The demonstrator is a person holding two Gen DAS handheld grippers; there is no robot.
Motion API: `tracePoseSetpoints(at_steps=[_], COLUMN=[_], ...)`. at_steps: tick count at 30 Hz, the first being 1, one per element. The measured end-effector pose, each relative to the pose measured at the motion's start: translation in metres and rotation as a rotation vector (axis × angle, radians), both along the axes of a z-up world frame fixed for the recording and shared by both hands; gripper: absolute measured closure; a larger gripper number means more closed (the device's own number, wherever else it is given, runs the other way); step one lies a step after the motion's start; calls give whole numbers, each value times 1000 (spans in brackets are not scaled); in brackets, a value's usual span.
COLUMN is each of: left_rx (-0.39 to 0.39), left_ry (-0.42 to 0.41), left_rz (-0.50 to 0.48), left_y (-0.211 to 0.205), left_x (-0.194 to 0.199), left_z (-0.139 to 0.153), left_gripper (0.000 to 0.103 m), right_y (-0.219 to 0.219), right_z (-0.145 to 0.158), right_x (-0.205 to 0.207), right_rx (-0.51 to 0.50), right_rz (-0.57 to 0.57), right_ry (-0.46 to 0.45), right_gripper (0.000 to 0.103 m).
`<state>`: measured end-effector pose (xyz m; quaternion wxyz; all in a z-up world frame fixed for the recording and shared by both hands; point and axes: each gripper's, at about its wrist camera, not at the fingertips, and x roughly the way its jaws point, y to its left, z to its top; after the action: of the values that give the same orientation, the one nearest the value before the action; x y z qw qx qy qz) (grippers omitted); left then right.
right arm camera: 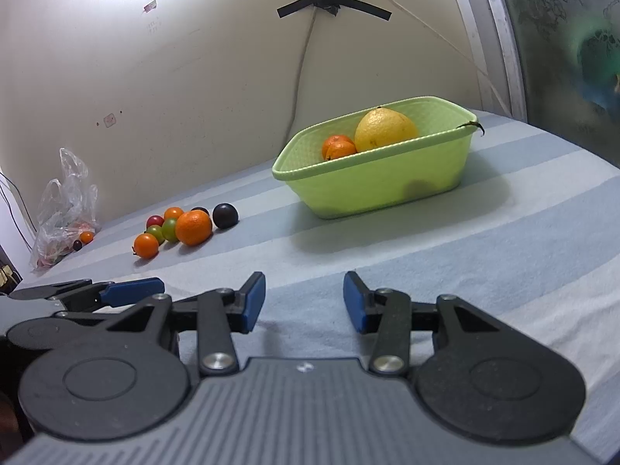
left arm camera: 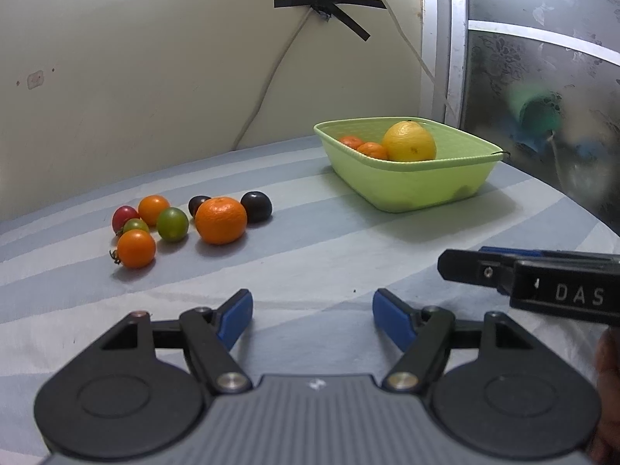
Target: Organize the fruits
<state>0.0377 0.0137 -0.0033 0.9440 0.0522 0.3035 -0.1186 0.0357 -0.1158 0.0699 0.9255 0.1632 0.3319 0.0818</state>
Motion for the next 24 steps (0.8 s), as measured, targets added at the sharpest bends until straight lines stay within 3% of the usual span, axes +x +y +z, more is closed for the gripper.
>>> tracePoseSetpoints(at_steps=[24], left_rx=[-2], left_ry=[-10], left_rz=[-29], left_y=[-1], left_x=[-2], left_z=[0], left_gripper=[32], right_y=[-1], right_z=[3], right_x=[-3], right_rx=[-11], right_rz=[-8], right_ry=[-34], right_gripper=[56])
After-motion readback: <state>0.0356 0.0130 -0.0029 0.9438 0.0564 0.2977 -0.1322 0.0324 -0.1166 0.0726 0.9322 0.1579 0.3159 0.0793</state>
